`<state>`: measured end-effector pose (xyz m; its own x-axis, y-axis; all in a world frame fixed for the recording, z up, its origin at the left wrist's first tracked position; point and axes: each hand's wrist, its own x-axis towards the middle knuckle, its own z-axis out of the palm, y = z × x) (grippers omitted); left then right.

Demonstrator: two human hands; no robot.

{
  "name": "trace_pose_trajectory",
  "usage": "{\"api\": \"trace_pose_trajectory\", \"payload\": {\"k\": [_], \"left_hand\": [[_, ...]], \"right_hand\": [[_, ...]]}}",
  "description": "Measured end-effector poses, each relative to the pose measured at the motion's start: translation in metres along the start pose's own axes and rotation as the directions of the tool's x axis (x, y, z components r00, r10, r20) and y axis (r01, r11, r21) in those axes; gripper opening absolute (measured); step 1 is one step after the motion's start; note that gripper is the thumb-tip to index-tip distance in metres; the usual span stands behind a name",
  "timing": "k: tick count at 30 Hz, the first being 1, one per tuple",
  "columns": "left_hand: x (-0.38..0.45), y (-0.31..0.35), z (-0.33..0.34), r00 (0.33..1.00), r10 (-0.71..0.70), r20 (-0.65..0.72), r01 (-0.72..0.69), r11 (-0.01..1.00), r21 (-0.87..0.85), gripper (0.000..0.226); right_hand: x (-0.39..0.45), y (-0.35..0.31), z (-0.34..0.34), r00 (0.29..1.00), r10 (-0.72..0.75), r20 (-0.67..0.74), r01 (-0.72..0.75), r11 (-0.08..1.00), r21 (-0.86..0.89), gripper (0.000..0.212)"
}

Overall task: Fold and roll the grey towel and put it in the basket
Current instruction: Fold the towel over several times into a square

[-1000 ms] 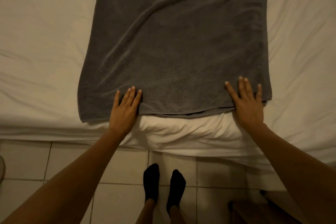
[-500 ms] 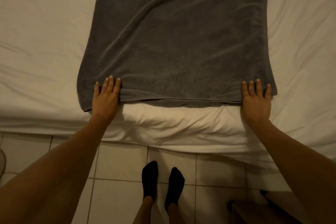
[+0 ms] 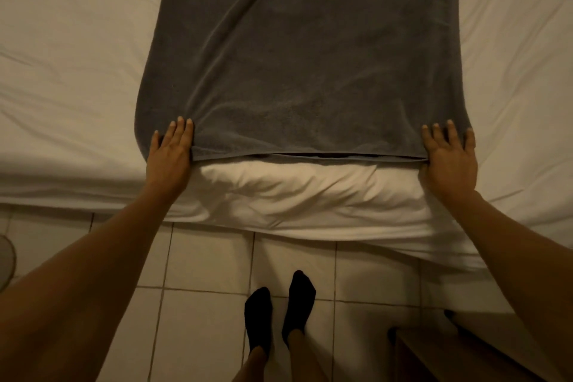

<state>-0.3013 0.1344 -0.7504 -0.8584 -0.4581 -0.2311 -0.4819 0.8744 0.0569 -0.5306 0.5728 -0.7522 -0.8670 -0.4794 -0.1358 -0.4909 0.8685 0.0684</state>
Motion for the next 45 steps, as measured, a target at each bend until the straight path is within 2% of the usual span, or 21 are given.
{"api": "trace_pose_trajectory", "payload": {"k": [6, 13, 20, 22, 25, 30, 37, 45], "left_hand": [[-0.027, -0.012, -0.004, 0.998, 0.053, -0.023, -0.053, 0.999, -0.008, 0.057], [-0.104, -0.049, -0.003, 0.996, 0.076, 0.046, -0.078, 0.996, 0.042, 0.071], [-0.15, -0.065, 0.003, 0.98, 0.086, 0.182, -0.107, 0.988, 0.11, 0.087], [-0.15, -0.065, -0.002, 0.979, 0.075, 0.188, -0.1, 0.987, 0.125, 0.083], [-0.139, -0.06, -0.017, 0.988, 0.049, 0.148, -0.063, 0.994, 0.094, 0.071], [-0.105, -0.049, -0.053, 0.996, 0.05, 0.068, -0.054, 0.997, 0.06, 0.063], [-0.04, -0.043, -0.117, 0.998, 0.052, -0.029, -0.048, 0.992, 0.113, 0.057], [0.038, -0.028, -0.163, 0.997, 0.02, 0.079, -0.034, 0.984, 0.175, 0.06]], "right_hand": [[-0.052, -0.027, -0.005, 0.99, 0.142, 0.004, -0.142, 0.985, 0.097, 0.072], [-0.131, -0.038, -0.01, 0.99, 0.136, 0.047, -0.139, 0.988, 0.074, 0.07], [-0.208, -0.062, -0.006, 0.975, 0.173, 0.14, -0.175, 0.984, 0.008, 0.071], [-0.204, -0.063, -0.013, 0.964, 0.197, 0.177, -0.199, 0.98, -0.008, 0.081], [-0.188, -0.064, -0.033, 0.957, 0.211, 0.2, -0.212, 0.977, -0.015, 0.079], [-0.153, -0.062, -0.068, 0.976, 0.169, 0.135, -0.164, 0.985, -0.048, 0.08], [-0.099, -0.06, -0.114, 0.967, 0.237, 0.097, -0.232, 0.971, -0.058, 0.073], [-0.019, -0.04, -0.155, 0.942, 0.313, 0.122, -0.305, 0.949, -0.083, 0.062]]}}
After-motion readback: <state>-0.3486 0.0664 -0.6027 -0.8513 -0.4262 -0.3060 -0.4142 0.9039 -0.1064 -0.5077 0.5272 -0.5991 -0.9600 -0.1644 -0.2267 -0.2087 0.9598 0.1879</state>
